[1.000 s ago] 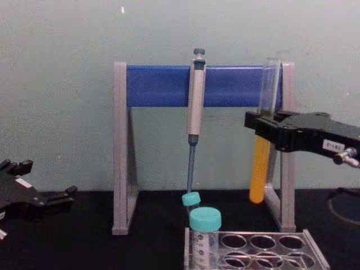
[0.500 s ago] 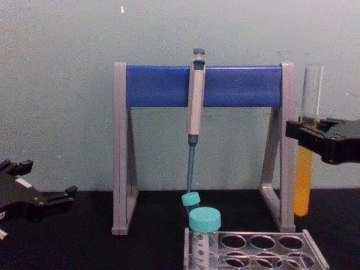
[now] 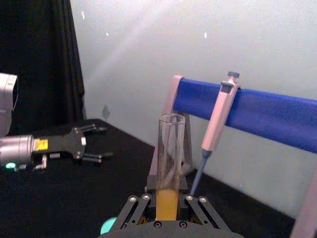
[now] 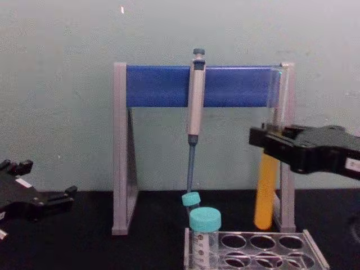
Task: Pick up the test tube from the test tube rack, shake it, then place it back into the test tube rack.
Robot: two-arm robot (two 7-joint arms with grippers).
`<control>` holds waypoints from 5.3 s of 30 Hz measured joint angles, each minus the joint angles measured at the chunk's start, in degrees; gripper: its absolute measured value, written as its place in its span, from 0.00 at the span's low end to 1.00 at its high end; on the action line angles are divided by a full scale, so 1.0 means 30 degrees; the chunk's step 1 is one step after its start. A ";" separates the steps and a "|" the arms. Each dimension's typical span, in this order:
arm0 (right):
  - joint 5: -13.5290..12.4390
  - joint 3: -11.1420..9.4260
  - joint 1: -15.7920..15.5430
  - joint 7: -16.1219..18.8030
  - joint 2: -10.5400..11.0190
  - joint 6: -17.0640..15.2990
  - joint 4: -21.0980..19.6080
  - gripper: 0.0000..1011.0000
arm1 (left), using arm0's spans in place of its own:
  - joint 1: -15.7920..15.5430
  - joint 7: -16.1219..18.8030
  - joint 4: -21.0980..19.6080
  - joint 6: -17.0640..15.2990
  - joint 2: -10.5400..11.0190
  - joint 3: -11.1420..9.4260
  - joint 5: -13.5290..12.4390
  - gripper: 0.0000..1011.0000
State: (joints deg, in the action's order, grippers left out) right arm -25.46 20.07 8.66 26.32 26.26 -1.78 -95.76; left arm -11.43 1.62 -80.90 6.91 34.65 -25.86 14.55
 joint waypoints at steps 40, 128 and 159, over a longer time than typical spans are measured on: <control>0.1186 -0.1584 -0.0609 -0.2176 0.0011 -0.0736 -0.0487 0.23 | -0.0001 -0.0001 0.0001 0.0000 -0.0001 -0.0001 0.0000 0.99; -0.0108 0.0435 0.1031 -0.0113 -0.1130 -0.0232 0.0979 0.23 | -0.0002 -0.0001 0.0001 0.0001 -0.0001 0.0000 0.0000 0.99; 0.1262 -0.0204 0.1459 -0.1876 -0.1731 0.0018 0.1606 0.23 | -0.0001 -0.0001 0.0001 0.0000 -0.0001 -0.0001 0.0000 0.99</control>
State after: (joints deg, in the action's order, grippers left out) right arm -21.67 19.46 13.04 20.69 21.07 -1.73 -90.94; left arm -11.43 1.62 -80.90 6.91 34.65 -25.86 14.55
